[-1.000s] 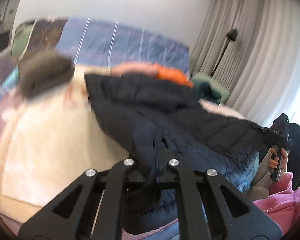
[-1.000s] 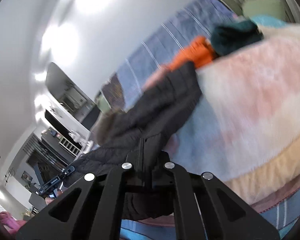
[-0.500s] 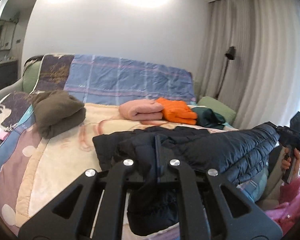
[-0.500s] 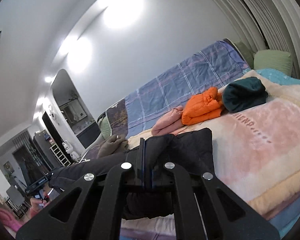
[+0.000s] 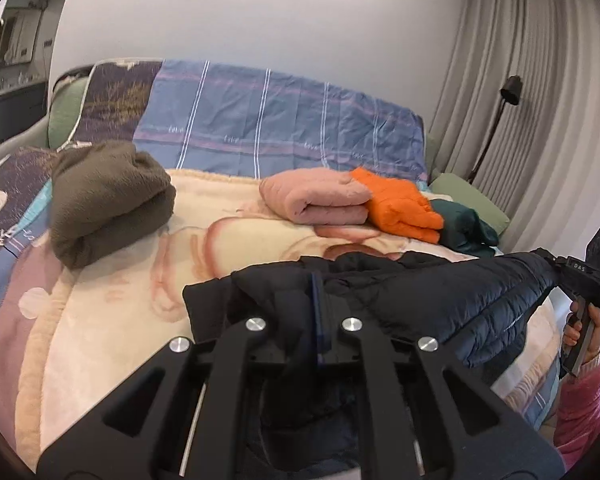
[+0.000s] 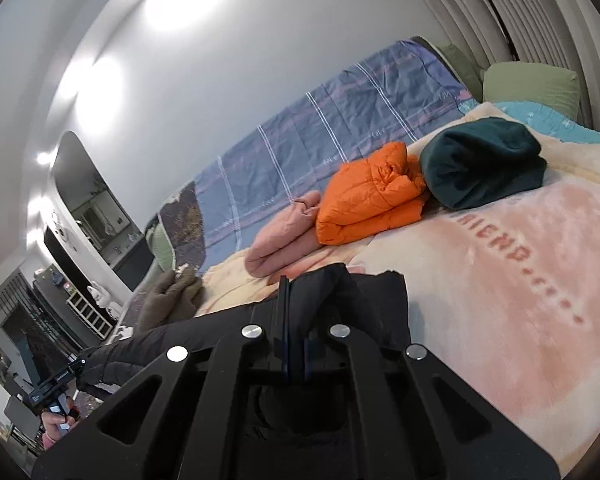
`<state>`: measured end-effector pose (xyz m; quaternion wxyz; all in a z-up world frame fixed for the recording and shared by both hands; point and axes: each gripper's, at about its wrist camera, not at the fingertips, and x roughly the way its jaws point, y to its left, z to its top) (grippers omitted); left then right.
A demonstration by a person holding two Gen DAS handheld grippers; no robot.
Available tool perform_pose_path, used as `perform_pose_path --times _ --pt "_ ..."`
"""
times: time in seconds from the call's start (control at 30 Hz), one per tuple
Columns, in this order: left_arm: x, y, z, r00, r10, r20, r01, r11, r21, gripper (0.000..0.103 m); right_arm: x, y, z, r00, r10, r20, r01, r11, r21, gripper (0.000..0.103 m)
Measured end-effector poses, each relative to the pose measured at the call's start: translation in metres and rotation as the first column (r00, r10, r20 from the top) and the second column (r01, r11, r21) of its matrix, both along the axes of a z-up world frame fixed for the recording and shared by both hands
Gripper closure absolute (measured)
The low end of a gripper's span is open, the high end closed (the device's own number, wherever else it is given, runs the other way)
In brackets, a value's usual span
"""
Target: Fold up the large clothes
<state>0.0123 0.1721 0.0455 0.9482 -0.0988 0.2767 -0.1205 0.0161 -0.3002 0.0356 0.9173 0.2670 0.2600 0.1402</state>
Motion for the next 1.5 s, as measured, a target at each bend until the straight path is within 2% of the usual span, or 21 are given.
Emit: perform_pose_path --times 0.1,0.27,0.37,0.4,0.43,0.47,0.5,0.53,0.57,0.6,0.67,0.73,0.9,1.0,1.1,1.13,1.17,1.27,1.37,1.4,1.5 --pt "0.031 0.004 -0.018 0.998 0.003 -0.061 -0.003 1.000 -0.007 0.091 0.035 0.008 -0.020 0.998 -0.008 -0.068 0.004 0.999 -0.049 0.098" --pt "0.079 -0.001 -0.075 0.979 0.014 -0.204 0.002 0.997 0.074 0.087 0.081 0.021 -0.072 0.976 -0.024 -0.216 -0.002 0.993 -0.121 0.095" --pt "0.093 0.003 -0.101 0.957 0.011 -0.290 -0.001 0.999 0.035 0.084 0.085 0.019 -0.082 0.971 -0.017 -0.239 -0.006 0.995 -0.095 0.088" --pt "0.093 0.006 -0.099 0.954 0.004 -0.298 0.000 1.000 0.013 0.079 0.082 0.017 -0.077 0.974 -0.007 -0.227 -0.015 0.995 -0.094 0.085" --pt "0.091 0.010 -0.094 0.955 -0.005 -0.297 0.003 1.000 -0.005 0.075 0.079 0.016 -0.072 0.977 -0.004 -0.212 -0.018 0.995 -0.102 0.075" --pt "0.088 0.013 -0.088 0.957 -0.010 -0.289 0.004 1.000 -0.022 0.065 0.073 0.014 -0.064 0.983 -0.010 -0.184 -0.013 0.992 -0.122 0.068" --pt "0.081 0.020 -0.074 0.967 -0.012 -0.256 -0.001 0.999 -0.052 0.050 0.066 0.013 -0.055 0.989 -0.025 -0.148 0.002 0.989 -0.149 0.048" --pt "0.075 0.023 -0.065 0.974 -0.006 -0.228 -0.008 0.998 -0.059 0.041 0.055 0.012 -0.044 0.995 -0.046 -0.093 0.027 0.981 -0.191 0.035" --pt "0.064 0.029 -0.049 0.985 0.027 -0.168 -0.035 0.999 -0.041 0.025 0.044 0.012 -0.035 0.998 -0.051 -0.044 0.039 0.971 -0.236 0.034" --pt "0.056 0.030 -0.039 0.991 0.050 -0.123 -0.052 0.999 -0.015 0.022 0.040 0.013 -0.029 0.999 -0.048 -0.023 0.040 0.963 -0.268 0.034" --pt "0.039 0.031 -0.021 0.997 0.058 -0.052 -0.056 0.998 0.040 0.021 0.028 0.019 -0.023 1.000 -0.020 -0.001 0.018 0.935 -0.355 0.032" --pt "0.032 0.027 -0.016 0.999 0.035 -0.041 -0.032 0.997 0.067 0.021 0.023 0.027 -0.025 1.000 0.028 -0.012 -0.031 0.897 -0.440 0.029" --pt "0.014 -0.010 -0.037 0.990 -0.073 -0.122 0.098 0.973 0.208 0.021 0.007 0.052 -0.044 0.980 0.181 -0.079 -0.192 0.781 -0.595 0.028" --pt "-0.002 -0.036 -0.054 0.980 -0.128 -0.149 0.173 0.924 0.342 0.021 0.007 0.066 -0.061 0.968 0.210 -0.137 -0.247 0.697 -0.673 0.022" --pt "0.005 -0.053 -0.075 0.982 -0.079 -0.170 0.155 0.850 0.503 0.019 0.021 0.077 -0.075 0.971 0.179 -0.157 -0.236 0.643 -0.728 0.022" --pt "0.016 -0.056 -0.082 0.983 -0.044 -0.178 0.136 0.826 0.547 0.019 0.029 0.079 -0.076 0.974 0.170 -0.149 -0.224 0.642 -0.733 0.022" --pt "0.026 -0.055 -0.084 0.984 -0.020 -0.178 0.118 0.818 0.562 0.019 0.039 0.079 -0.074 0.978 0.159 -0.132 -0.204 0.652 -0.730 0.022" --pt "0.056 -0.046 -0.075 0.990 0.051 -0.129 0.032 0.819 0.573 0.019 0.068 0.070 -0.056 0.994 0.090 -0.067 -0.112 0.715 -0.690 0.022" --pt "0.087 -0.022 -0.048 0.991 0.110 -0.080 -0.062 0.888 0.455 0.018 0.099 0.052 -0.037 0.997 0.041 -0.062 -0.068 0.832 -0.551 0.022" --pt "0.096 -0.011 -0.038 0.989 0.137 -0.062 -0.101 0.911 0.400 0.018 0.106 0.047 -0.035 0.998 0.018 -0.067 -0.050 0.850 -0.524 0.022" --pt "0.111 0.007 -0.027 0.986 0.157 -0.058 -0.133 0.945 0.298 0.017 0.123 0.038 -0.036 0.995 -0.007 -0.098 -0.039 0.885 -0.463 0.022"
